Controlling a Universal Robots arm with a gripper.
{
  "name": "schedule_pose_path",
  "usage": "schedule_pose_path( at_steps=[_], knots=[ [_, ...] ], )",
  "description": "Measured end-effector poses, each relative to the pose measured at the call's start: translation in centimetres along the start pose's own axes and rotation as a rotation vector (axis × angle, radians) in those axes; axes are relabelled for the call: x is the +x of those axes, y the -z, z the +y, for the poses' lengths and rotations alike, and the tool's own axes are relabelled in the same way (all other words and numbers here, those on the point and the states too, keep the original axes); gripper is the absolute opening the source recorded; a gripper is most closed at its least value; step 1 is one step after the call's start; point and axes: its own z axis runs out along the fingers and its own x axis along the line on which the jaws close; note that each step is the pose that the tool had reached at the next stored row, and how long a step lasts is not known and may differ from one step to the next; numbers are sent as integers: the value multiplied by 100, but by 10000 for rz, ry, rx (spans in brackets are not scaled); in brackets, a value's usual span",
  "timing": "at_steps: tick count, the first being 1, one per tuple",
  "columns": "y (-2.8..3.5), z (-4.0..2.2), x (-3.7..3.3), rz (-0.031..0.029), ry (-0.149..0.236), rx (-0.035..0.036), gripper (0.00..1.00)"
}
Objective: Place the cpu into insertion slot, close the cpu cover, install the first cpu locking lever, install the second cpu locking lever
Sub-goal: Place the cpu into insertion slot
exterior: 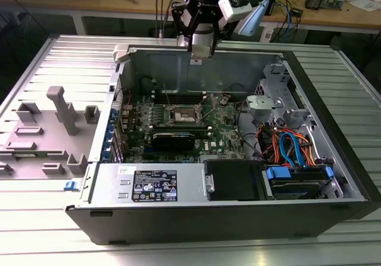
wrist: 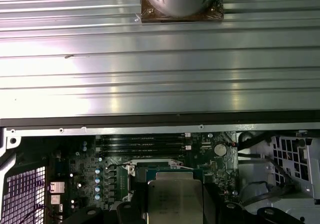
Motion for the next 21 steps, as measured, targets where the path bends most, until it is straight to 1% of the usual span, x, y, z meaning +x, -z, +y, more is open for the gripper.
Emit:
schedule_pose_path(
  at_steps=[8, 17, 21],
  knots=[
    [2, -15, 0, 0, 0, 1, 54],
    [8, -84, -2, 0, 0, 1, 54],
    [8, -86, -2, 1, 0, 2, 54]
  ],
)
